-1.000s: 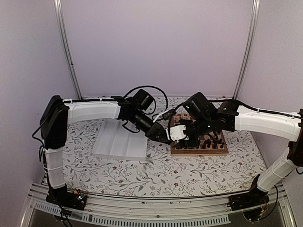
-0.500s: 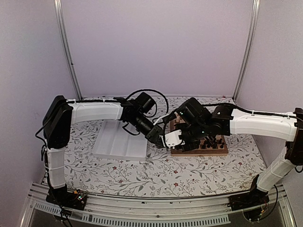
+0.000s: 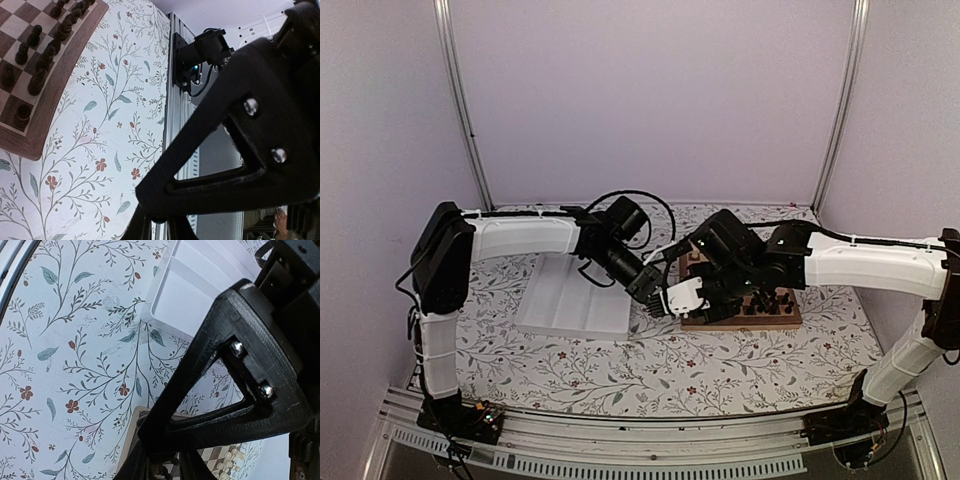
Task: Set up the chess pieces on the board
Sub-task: Place the chess piece on the chessboard.
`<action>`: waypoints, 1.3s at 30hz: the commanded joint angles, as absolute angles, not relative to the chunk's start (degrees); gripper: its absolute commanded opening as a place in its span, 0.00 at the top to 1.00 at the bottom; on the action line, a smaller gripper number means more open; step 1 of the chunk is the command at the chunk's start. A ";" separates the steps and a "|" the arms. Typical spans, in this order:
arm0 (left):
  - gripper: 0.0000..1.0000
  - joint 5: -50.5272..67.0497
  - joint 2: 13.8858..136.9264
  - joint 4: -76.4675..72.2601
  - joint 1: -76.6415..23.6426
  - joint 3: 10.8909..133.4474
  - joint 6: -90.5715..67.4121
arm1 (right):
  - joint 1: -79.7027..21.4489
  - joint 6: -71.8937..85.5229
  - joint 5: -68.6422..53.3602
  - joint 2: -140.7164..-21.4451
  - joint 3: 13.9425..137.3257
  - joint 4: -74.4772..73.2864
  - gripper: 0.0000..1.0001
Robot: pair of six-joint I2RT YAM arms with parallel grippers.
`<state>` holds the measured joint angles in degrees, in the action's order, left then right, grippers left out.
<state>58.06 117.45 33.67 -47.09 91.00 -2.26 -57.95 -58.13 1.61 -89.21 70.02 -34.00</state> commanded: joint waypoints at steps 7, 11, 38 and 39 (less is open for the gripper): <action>0.92 64.72 117.02 31.90 -48.43 92.46 -2.22 | -58.10 -57.41 3.94 -91.61 68.63 -30.85 0.86; 0.03 60.31 115.63 31.95 -48.36 91.12 -2.08 | -56.56 -55.44 1.16 -89.88 68.96 -30.69 0.87; 0.35 21.87 87.03 -35.56 -49.92 57.49 5.10 | -24.60 -29.36 -66.12 -85.57 69.78 -29.42 0.86; 0.38 23.94 88.11 -34.38 -50.57 58.67 6.97 | -24.27 -28.84 -67.26 -85.95 69.82 -29.36 0.86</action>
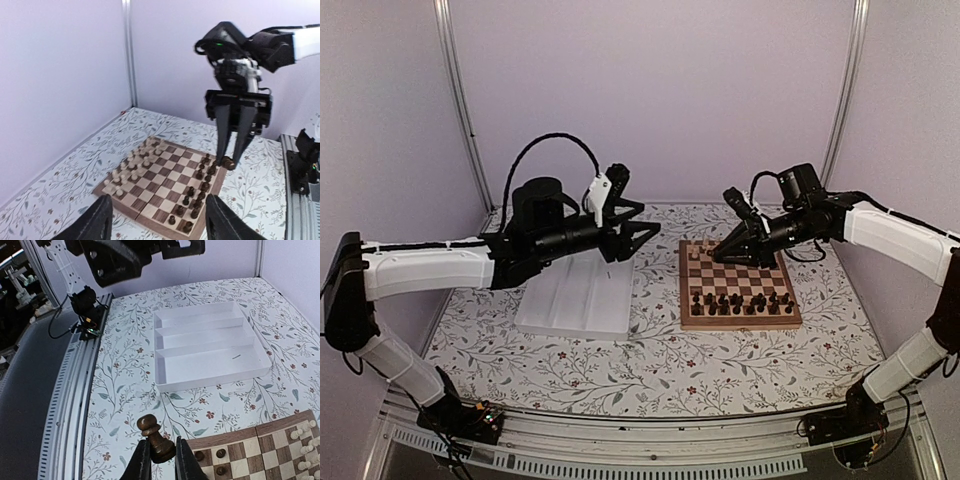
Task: Set up the chess pieces on the board
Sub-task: Place the chess piece on the chessboard.
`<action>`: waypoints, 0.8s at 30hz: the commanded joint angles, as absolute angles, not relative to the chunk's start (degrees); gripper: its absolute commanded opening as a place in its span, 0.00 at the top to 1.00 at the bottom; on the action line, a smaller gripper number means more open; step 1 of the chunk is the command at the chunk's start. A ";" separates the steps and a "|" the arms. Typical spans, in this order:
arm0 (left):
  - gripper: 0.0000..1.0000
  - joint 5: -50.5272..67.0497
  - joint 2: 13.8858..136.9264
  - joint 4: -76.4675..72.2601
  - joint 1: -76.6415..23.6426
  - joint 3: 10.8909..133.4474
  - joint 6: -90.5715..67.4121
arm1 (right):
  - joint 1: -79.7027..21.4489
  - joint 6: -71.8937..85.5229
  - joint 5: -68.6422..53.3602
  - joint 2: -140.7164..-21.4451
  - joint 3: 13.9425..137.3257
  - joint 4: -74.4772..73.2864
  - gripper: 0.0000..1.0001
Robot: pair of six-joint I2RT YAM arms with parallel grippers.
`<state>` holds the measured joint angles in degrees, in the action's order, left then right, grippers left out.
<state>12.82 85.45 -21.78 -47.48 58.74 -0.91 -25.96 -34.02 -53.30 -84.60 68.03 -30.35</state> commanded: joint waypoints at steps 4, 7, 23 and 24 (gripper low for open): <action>0.48 28.16 93.50 -23.55 -52.72 66.76 13.28 | -24.04 -28.32 -70.33 -86.38 69.68 -29.36 0.86; 0.51 31.73 97.02 -18.87 -53.78 71.11 15.98 | -24.02 -28.09 -71.55 -86.69 69.70 -29.36 0.86; 0.78 34.35 105.36 -7.70 -54.93 81.70 17.23 | -23.99 -28.45 -71.17 -85.44 68.72 -29.37 0.85; 0.80 34.36 105.38 -7.64 -54.94 81.73 17.27 | -23.95 -28.47 -70.89 -85.31 68.61 -29.29 0.85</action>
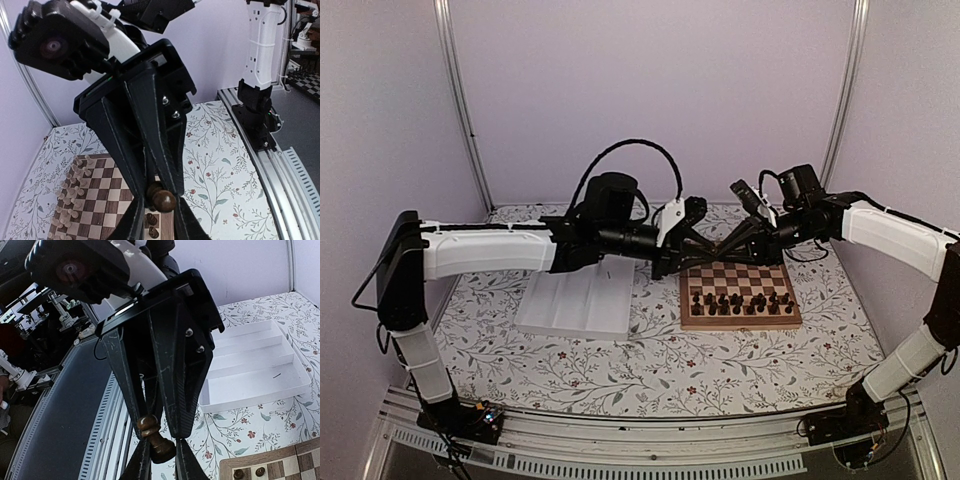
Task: Set up the chess pieces on the board
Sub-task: Place the chess piece on the chessboard.
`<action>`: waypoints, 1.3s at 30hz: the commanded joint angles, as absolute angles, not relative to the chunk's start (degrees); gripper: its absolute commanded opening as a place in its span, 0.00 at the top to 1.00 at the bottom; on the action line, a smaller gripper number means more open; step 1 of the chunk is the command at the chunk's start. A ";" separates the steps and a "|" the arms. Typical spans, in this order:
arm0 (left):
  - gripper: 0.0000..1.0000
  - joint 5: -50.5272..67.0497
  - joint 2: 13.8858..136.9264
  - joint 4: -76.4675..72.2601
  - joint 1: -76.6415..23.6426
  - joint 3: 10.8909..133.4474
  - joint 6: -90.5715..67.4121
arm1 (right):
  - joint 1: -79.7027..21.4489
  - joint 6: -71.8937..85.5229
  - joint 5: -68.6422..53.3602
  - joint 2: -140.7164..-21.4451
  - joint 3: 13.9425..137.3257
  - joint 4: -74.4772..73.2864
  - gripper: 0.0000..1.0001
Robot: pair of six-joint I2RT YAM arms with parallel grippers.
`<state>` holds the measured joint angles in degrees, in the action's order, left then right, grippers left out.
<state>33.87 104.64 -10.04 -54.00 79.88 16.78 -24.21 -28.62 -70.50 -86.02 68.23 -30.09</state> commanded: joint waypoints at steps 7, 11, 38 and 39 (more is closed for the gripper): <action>0.79 35.16 105.43 -8.24 -54.93 82.05 16.43 | -23.91 -29.00 -69.05 -84.65 68.10 -29.36 0.84; 0.70 34.93 104.86 -10.22 -55.04 81.05 15.59 | -23.98 -29.18 -68.60 -84.39 67.78 -29.44 0.84; 0.87 26.82 124.95 10.03 -51.43 105.14 8.78 | -12.48 -36.27 -42.17 -71.40 62.33 -33.07 0.33; 0.87 26.14 127.02 11.91 -51.37 107.56 8.71 | -12.24 -36.24 -40.14 -70.85 61.67 -32.84 0.33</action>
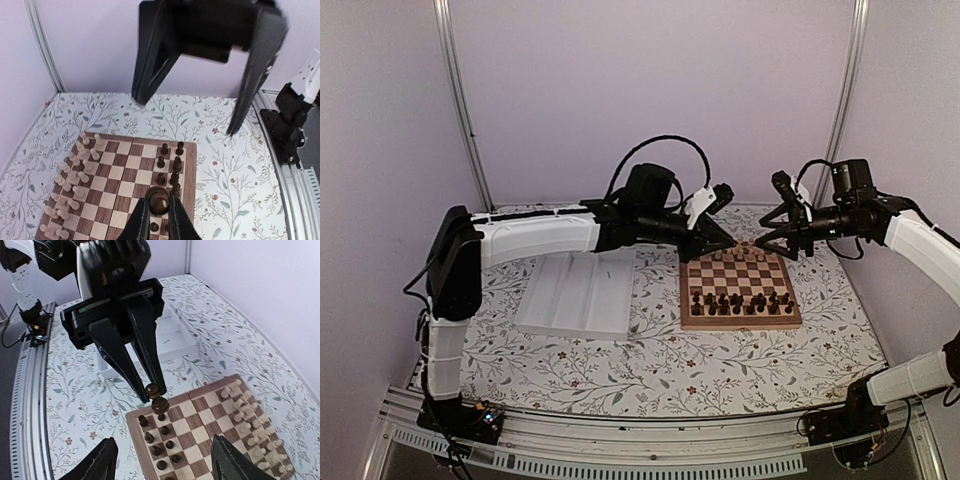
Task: Set up the chess pieces on the board
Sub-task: Place the chess piece on the chessboard.
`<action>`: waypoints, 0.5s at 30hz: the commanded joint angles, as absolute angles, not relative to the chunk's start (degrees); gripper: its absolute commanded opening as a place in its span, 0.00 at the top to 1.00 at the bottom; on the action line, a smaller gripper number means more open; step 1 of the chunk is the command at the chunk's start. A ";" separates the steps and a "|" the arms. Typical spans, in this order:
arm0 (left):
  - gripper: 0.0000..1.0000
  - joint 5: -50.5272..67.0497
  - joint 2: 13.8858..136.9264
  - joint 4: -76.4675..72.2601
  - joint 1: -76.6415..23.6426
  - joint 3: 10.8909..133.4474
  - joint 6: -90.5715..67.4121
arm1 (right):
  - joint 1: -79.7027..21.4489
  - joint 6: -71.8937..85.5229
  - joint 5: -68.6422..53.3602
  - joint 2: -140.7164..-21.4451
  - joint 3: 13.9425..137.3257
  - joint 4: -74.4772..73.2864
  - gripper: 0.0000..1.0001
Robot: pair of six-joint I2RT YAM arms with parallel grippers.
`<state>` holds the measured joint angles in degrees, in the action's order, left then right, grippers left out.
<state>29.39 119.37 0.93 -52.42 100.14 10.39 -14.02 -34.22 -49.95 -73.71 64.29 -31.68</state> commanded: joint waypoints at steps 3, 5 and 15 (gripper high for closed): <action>0.87 23.82 132.94 17.43 -51.34 114.76 8.52 | -11.88 -34.44 -34.72 -68.88 59.12 -30.18 0.30; 0.87 22.13 136.25 20.40 -51.38 118.89 8.52 | -11.79 -33.05 -32.40 -67.88 57.14 -27.79 0.28; 0.87 17.27 144.76 25.82 -50.32 126.61 6.06 | -11.77 -30.76 -31.60 -68.05 55.11 -25.50 0.25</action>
